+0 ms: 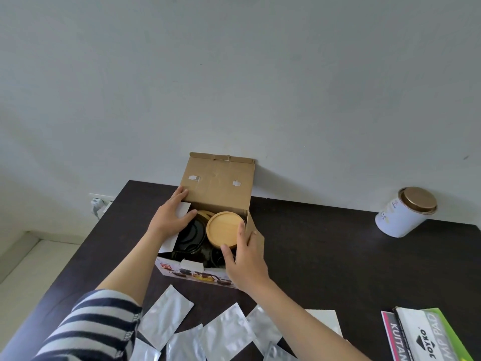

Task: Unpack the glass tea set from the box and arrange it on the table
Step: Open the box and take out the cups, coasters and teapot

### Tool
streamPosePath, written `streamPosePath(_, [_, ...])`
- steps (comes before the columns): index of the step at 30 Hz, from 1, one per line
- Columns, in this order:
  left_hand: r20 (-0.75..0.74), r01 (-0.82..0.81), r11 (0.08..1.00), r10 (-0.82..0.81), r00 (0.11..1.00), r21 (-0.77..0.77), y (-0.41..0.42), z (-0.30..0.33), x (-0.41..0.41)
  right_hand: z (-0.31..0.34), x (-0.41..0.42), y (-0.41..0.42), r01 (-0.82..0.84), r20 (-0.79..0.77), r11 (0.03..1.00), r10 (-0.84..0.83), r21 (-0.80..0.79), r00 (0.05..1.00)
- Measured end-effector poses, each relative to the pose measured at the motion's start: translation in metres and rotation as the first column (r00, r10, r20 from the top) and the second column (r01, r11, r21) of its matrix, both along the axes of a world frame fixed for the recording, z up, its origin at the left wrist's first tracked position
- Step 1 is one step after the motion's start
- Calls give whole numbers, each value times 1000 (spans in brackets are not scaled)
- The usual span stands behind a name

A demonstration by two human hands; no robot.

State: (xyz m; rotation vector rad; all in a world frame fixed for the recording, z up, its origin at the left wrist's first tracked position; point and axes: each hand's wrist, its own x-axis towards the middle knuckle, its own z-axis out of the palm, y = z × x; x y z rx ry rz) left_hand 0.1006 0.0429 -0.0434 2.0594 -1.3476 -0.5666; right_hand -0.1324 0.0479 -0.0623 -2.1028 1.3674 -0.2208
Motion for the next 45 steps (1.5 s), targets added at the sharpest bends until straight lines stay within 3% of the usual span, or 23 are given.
streamPosePath(4, [-12,8,1000,-7,1000,23,-1,3,2,-6,0,-2,7,-9,998,-8,-56,1000])
streamPosePath(9, [-49,40,986,-32,998,164,-4,16,17,-4,-1,0,7,-36,996,-10,-87,999])
streamPosePath(14, [8,86,994,-87,996,69,14,35,28,1,-1,-1,14,-45,995,-19,-101,999])
streamPosePath(17, [241,112,991,-128,962,78,28,44,42,5,-1,0,-15,-84,994,6,-110,996])
streamPosePath(20, [542,112,947,-267,797,301,38,51,51,8,-1,-2,-80,-173,982,49,-171,984])
streamPosePath(23, [614,87,893,-372,696,441,44,48,45,12,-2,-9,-181,-209,967,142,-178,967])
streamPosePath(25, [586,74,879,-375,718,472,45,43,29,15,-2,-15,-236,-221,957,197,-167,955])
streamPosePath(27, [508,52,894,-300,807,445,40,33,13,19,1,-21,-256,-214,954,220,-158,952])
streamPosePath(29, [362,-10,921,-143,921,390,32,20,-1,23,6,-26,-235,-179,961,208,-146,962])
streamPosePath(31, [245,-98,936,14,970,337,28,8,-11,26,11,-31,-199,-163,969,174,-148,971])
streamPosePath(34, [299,-190,945,106,948,266,31,2,-25,30,18,-37,-196,-232,968,158,-154,960])
streamPosePath(39, [346,-220,946,129,929,237,32,-2,-26,27,26,-45,-154,-267,973,105,-171,958])
streamPosePath(42, [368,-227,948,134,920,224,32,-3,-27,21,24,-49,-90,-172,970,51,-225,984])
streamPosePath(45, [381,-239,948,146,913,208,31,-4,-27,19,20,-47,-20,58,960,38,-279,998])
